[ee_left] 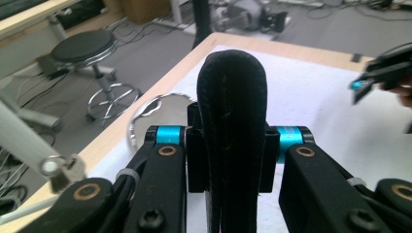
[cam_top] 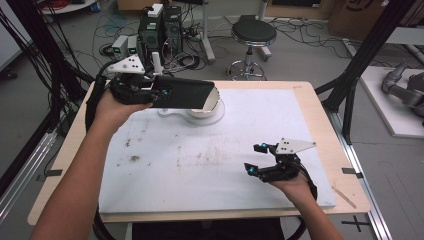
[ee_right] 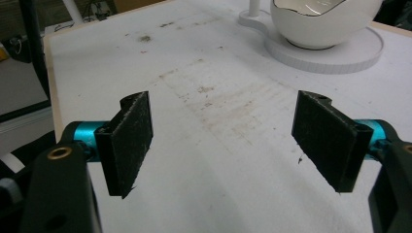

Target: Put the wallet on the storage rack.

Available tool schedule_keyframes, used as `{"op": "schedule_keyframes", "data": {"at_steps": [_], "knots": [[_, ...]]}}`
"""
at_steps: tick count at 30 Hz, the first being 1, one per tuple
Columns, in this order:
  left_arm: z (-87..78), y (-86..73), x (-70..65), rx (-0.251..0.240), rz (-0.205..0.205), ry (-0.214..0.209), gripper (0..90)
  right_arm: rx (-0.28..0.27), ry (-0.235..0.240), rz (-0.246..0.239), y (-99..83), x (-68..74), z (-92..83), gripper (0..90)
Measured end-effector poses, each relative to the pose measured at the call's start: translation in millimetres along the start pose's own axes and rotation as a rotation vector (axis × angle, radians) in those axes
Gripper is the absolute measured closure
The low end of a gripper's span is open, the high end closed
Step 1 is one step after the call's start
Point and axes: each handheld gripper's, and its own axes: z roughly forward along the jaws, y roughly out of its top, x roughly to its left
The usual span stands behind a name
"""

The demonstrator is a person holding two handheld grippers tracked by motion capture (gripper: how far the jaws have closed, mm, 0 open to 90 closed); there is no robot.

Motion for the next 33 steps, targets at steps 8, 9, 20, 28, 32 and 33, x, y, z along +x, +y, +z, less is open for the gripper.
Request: {"op": "schedule_keyframes", "data": {"at_steps": [8,9,20,28,32,33], "knots": [[25.6,6.4,23.0,0.079,-0.019,0.027,73.2,0.004,0.008,0.006,-2.6,-5.9,-0.7,20.8],[28.9,6.2,25.8,0.089,-0.03,0.024,73.2,0.008,0.017,0.012,-2.9,-6.0,-0.8,20.4],[62.1,8.0,32.7,0.19,-0.036,0.054,73.1,0.015,0.037,0.016,-3.1,-7.9,2.4,20.0],[83.3,5.7,37.5,0.247,-0.046,0.098,73.1,0.016,0.031,0.017,-4.0,-9.9,2.1,20.0],[94.0,7.2,39.5,0.272,-0.056,0.099,73.2,0.018,0.034,0.02,-4.0,-10.1,3.0,20.0],[97.0,8.1,39.6,0.281,-0.061,0.095,73.1,0.018,0.034,0.018,-4.0,-10.2,3.1,20.0]]}}
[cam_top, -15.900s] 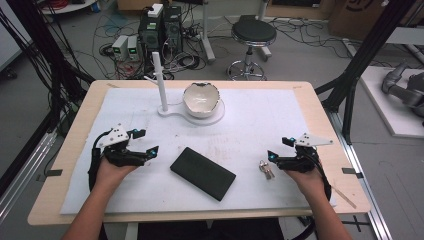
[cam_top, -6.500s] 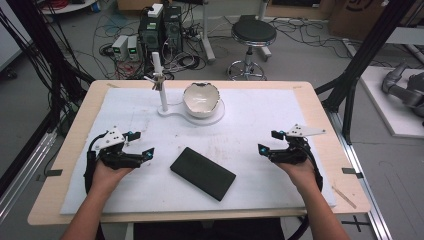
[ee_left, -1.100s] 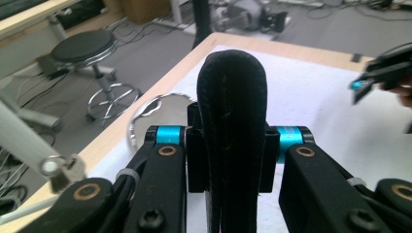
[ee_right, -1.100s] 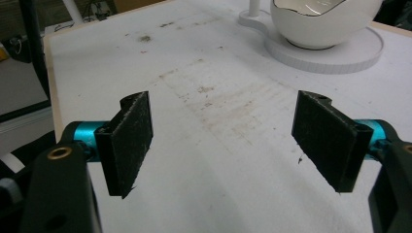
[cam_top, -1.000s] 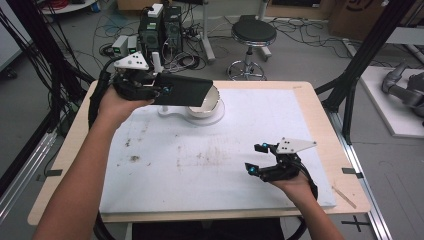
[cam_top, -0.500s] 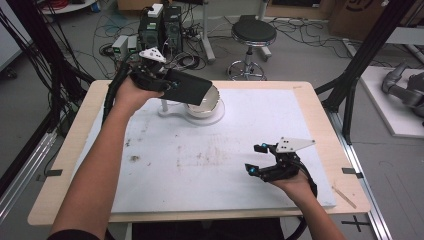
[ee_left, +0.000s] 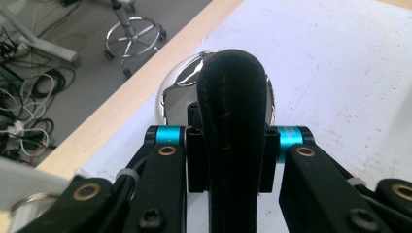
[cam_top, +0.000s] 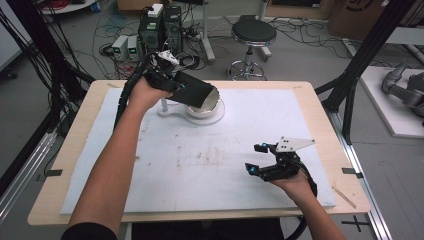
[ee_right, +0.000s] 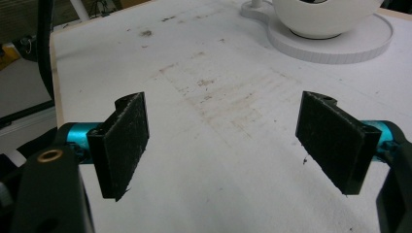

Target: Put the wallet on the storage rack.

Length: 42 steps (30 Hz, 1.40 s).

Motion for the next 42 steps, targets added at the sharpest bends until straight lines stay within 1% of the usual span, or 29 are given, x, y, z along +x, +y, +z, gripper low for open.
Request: {"op": "schedule_keyframes", "data": {"at_steps": [5,6,8,9,10,11,12,13,14,15,17,18,19,21,22,23,24,29,30,31,32,33,34,35,36,39,40,41,42], "knots": [[10.4,7.7,-3.1,0.043,0.011,-0.002,73.1,0.003,0.001,0.003,-0.6,-0.9,0.2,20.0],[16.6,11.0,-5.4,0.063,0.021,0.0,73.1,0.001,0.003,0.006,-1.0,-1.3,0.6,20.1],[20.3,11.7,-6.2,0.069,0.024,0.004,72.9,0.005,0.005,0.01,-1.4,-2.3,1.3,20.1],[28.2,10.8,-6.9,0.074,0.022,0.009,72.6,0.006,0.005,0.009,-1.6,-2.7,1.7,20.0],[28.2,10.8,-6.9,0.074,0.022,0.009,71.9,0.005,0.004,0.006,-1.7,-2.9,1.8,20.0],[31.9,8.8,-5.7,0.041,0.001,0.018,71.7,0.008,0.008,0.009,-1.7,-2.4,1.6,20.1],[32.7,8.0,-4.7,0.031,-0.013,0.03,70.7,0.007,0.006,0.007,-1.8,-2.4,1.4,20.1],[32.9,7.6,-3.7,0.027,-0.021,0.052,67.7,0.004,0.008,0.01,-1.8,-2.2,1.2,20.0],[32.4,7.2,-2.8,0.016,-0.035,0.056,62.9,0.004,0.006,0.009,-2.0,-2.4,0.8,20.0],[32.4,7.2,-2.8,0.016,-0.035,0.056,59.6,0.004,0.006,0.009,-2.0,-2.4,0.8,20.0],[28.1,7.0,-1.5,-0.005,-0.033,0.061,56.6,-0.002,0.005,0.005,-2.4,-3.9,0.2,20.0],[21.3,8.4,-0.5,-0.036,-0.036,0.079,52.8,0.001,0.008,0.011,-2.4,-4.0,0.0,20.1],[18.0,8.9,0.0,-0.059,-0.039,0.086,51.7,0.003,0.01,0.016,-2.5,-4.1,0.1,20.1],[11.0,11.3,0.2,-0.087,-0.034,0.11,51.6,0.002,0.012,0.025,-2.6,-5.0,1.2,20.1],[11.0,11.3,0.2,-0.087,-0.034,0.11,51.6,0.002,0.012,0.025,-2.6,-5.0,1.2,20.1],[5.4,13.6,0.8,-0.102,-0.034,0.131,51.6,0.003,0.014,0.03,-2.5,-4.5,1.5,20.1],[3.8,14.3,1.1,-0.11,-0.036,0.14,51.7,0.002,0.013,0.027,-2.2,-4.2,1.7,20.0],[1.3,16.2,1.4,-0.112,-0.022,0.181,52.9,0.003,0.012,0.021,-1.6,-2.2,2.5,20.0],[1.5,16.1,0.9,-0.124,-0.006,0.193,57.8,0.006,0.012,0.02,-1.5,-1.4,2.9,20.0],[1.5,16.1,0.9,-0.124,-0.006,0.193,60.6,0.006,0.009,0.021,-1.5,-1.2,3.0,20.1],[1.0,16.3,-0.2,-0.131,0.013,0.202,64.9,0.006,0.006,0.018,-1.6,-1.5,3.1,20.1],[0.6,17.1,-3.1,-0.15,0.044,0.213,67.5,0.01,0.005,0.022,-1.8,-1.5,3.0,20.1],[0.6,17.1,-3.1,-0.15,0.044,0.213,68.4,0.009,0.004,0.02,-1.9,-2.1,3.2,20.1],[2.0,18.2,-5.2,-0.151,0.066,0.229,69.1,0.009,0.003,0.023,-2.0,-2.8,3.4,20.0],[2.0,18.2,-5.2,-0.151,0.066,0.229,69.5,0.008,0.001,0.025,-2.0,-3.3,3.8,20.1],[4.4,18.3,-4.7,-0.154,0.076,0.268,69.2,0.011,0.002,0.025,-2.0,-4.5,4.4,20.1],[4.8,17.6,-2.5,-0.156,0.069,0.281,67.8,0.015,0.001,0.025,-2.3,-4.9,5.3,20.1],[4.8,17.6,-2.5,-0.156,0.069,0.281,66.8,0.015,0.001,0.025,-2.3,-4.9,5.3,20.1],[5.2,16.6,-0.6,-0.166,0.069,0.3,62.7,0.018,0.006,0.026,-2.9,-4.9,6.0,20.1]]}}
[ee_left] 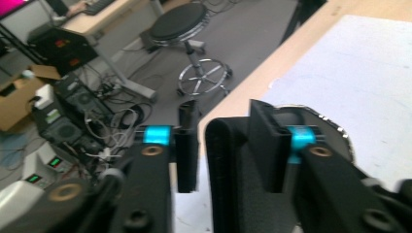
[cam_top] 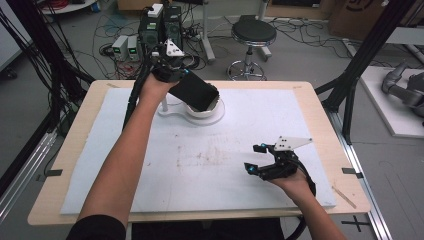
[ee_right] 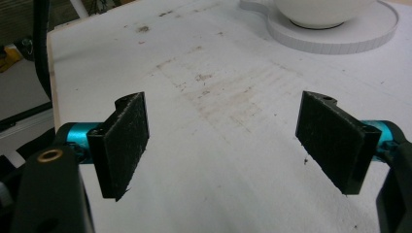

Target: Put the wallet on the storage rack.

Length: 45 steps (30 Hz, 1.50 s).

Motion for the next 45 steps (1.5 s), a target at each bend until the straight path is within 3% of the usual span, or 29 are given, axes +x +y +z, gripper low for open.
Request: {"op": "schedule_keyframes", "data": {"at_steps": [3,7,10,17,27,38,41,44,45], "knots": [[0.0,-1.7,2.1,-0.005,-0.008,0.022,56.8,0.001,0.0,-0.002,-0.2,-0.6,0.3,20.1],[0.4,-3.9,3.8,-0.011,-0.016,0.041,56.5,0.002,0.002,0.002,-0.5,-0.5,0.6,20.1],[6.2,-8.4,0.1,0.0,0.01,0.092,57.0,0.008,-0.002,0.001,-0.8,0.0,2.0,20.1],[10.3,-9.6,1.0,0.006,0.016,0.117,57.3,0.013,0.004,-0.001,-0.2,1.7,4.3,20.1],[-0.1,-6.1,-2.6,-0.028,-0.003,0.055,50.5,0.007,0.009,-0.004,0.0,2.6,3.2,20.1],[-14.7,1.1,-7.4,-0.082,-0.021,0.016,46.9,-0.001,0.016,-0.012,1.5,5.2,2.8,20.1],[-23.5,3.0,-7.4,-0.106,-0.034,-0.008,45.6,-0.005,0.014,-0.014,1.9,4.8,2.4,20.1],[-36.5,4.0,-9.0,-0.136,-0.063,-0.073,44.0,-0.013,0.009,-0.009,2.3,3.9,0.8,20.1],[-36.5,4.0,-9.0,-0.136,-0.063,-0.073,42.2,-0.014,0.008,-0.007,2.4,3.6,0.2,20.1]]}}
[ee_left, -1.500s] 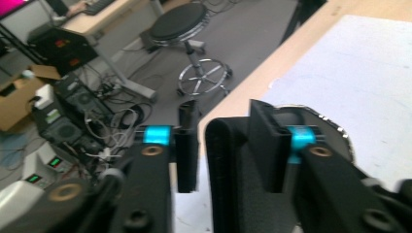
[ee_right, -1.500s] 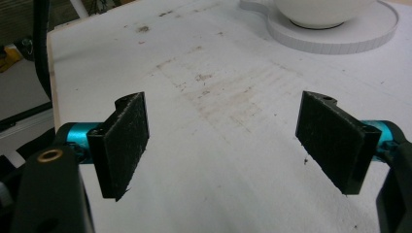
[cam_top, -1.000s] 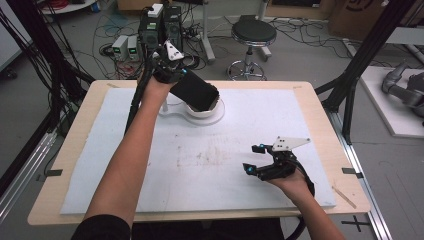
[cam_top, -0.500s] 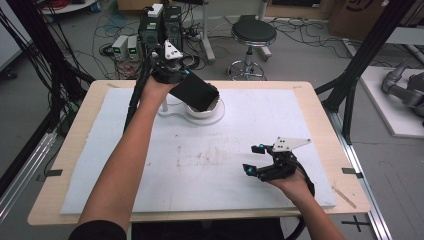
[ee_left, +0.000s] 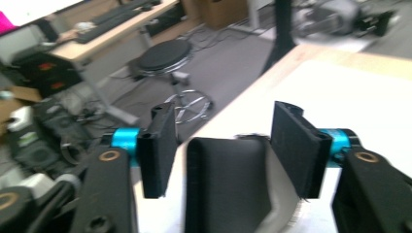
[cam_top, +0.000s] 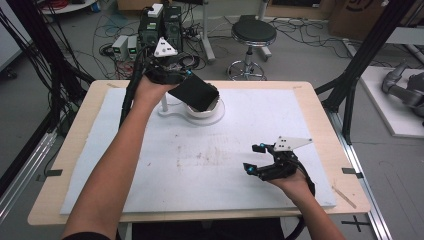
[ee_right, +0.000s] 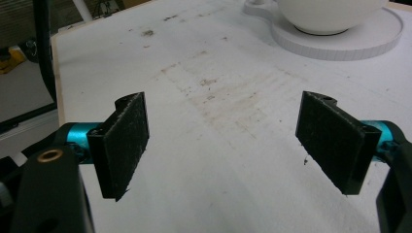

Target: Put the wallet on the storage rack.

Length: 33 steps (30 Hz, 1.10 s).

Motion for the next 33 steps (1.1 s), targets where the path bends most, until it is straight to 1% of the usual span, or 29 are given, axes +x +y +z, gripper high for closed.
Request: {"op": "schedule_keyframes", "data": {"at_steps": [1,2,3,4,5,8,9,10,11,12,13,14,15,17,18,19,22,23,26,27,28,29,30,31,32,33], "knots": [[-6.7,0.5,-3.0,-0.007,-0.007,-0.036,41.3,-0.002,-0.004,-0.002,-0.2,-0.6,-0.5,20.1],[-6.7,0.5,-3.0,-0.007,-0.007,-0.036,41.3,-0.001,-0.004,0.001,-0.4,-0.6,-1.2,20.0],[-10.5,0.2,-5.0,-0.008,-0.01,-0.048,40.5,-0.003,-0.008,0.0,-0.7,-1.1,-1.8,20.1],[-17.3,-2.0,-8.2,-0.01,-0.018,-0.077,39.2,-0.003,-0.008,0.003,-1.1,-1.5,-2.5,20.1],[-17.3,-2.0,-8.2,-0.01,-0.018,-0.077,38.8,-0.003,-0.011,0.002,-1.3,-2.0,-3.3,20.1],[-27.0,-7.9,-10.5,-0.005,-0.023,-0.1,38.5,-0.005,-0.016,0.005,-1.6,-2.8,-4.8,20.1],[-31.8,-12.8,-9.9,-0.012,-0.039,-0.102,38.5,-0.008,-0.021,0.007,-1.6,-3.0,-5.7,20.1],[-34.0,-15.4,-8.9,-0.013,-0.041,-0.101,38.4,-0.009,-0.022,0.008,-1.5,-2.7,-5.7,20.1],[-34.0,-15.4,-8.9,-0.013,-0.041,-0.101,38.4,-0.009,-0.023,0.008,-1.5,-2.4,-5.6,20.1],[-37.0,-21.0,-6.4,-0.01,-0.053,-0.1,38.3,-0.009,-0.023,0.006,-1.5,-2.3,-5.6,20.1],[-37.0,-21.0,-6.4,-0.01,-0.053,-0.1,38.1,-0.007,-0.022,0.007,-1.5,-1.9,-5.4,20.1],[-39.3,-27.0,-4.6,-0.007,-0.069,-0.098,38.0,-0.007,-0.024,0.004,-1.5,-1.9,-5.2,20.1],[-40.6,-30.1,-3.8,-0.008,-0.076,-0.099,38.0,-0.007,-0.023,0.006,-1.5,-1.8,-5.0,20.1],[-42.7,-36.1,-2.9,-0.016,-0.092,-0.11,37.9,-0.005,-0.023,0.007,-1.5,-1.9,-4.7,20.1],[-42.7,-36.1,-2.9,-0.016,-0.092,-0.11,37.8,-0.006,-0.022,0.006,-1.6,-2.4,-4.7,20.1],[-45.5,-41.9,-2.0,-0.027,-0.106,-0.127,37.5,-0.005,-0.024,0.009,-1.6,-2.5,-4.7,20.1],[-51.5,-50.9,-1.3,-0.045,-0.126,-0.151,36.5,-0.009,-0.028,0.009,-1.8,-3.5,-5.2,20.1],[-51.5,-50.9,-1.3,-0.045,-0.126,-0.151,35.3,-0.011,-0.03,0.009,-1.8,-3.7,-5.7,20.0],[-60.6,-61.0,-1.1,-0.077,-0.154,-0.179,34.6,-0.022,-0.036,0.009,-1.5,-4.0,-7.9,20.1],[-66.7,-67.3,-1.8,-0.087,-0.171,-0.197,34.1,-0.024,-0.037,0.01,-1.4,-4.4,-8.4,20.1],[-70.0,-69.9,-2.3,-0.087,-0.171,-0.206,34.1,-0.026,-0.039,0.011,-1.4,-4.7,-9.0,20.1],[-70.0,-69.9,-2.3,-0.087,-0.171,-0.206,33.9,-0.026,-0.039,0.011,-1.4,-4.7,-9.0,20.1],[-76.3,-75.0,-5.1,-0.103,-0.182,-0.226,33.5,-0.028,-0.04,0.014,-1.2,-5.3,-9.4,20.1],[-76.3,-75.0,-5.1,-0.103,-0.182,-0.226,32.8,-0.026,-0.041,0.017,-1.1,-5.2,-9.7,20.1],[-79.4,-78.1,-6.6,-0.113,-0.181,-0.239,32.6,-0.029,-0.044,0.014,-1.0,-5.5,-9.8,20.1],[-82.8,-85.3,-9.6,-0.115,-0.178,-0.261,32.3,-0.029,-0.041,0.018,-0.9,-5.4,-10.2,20.1]]}}
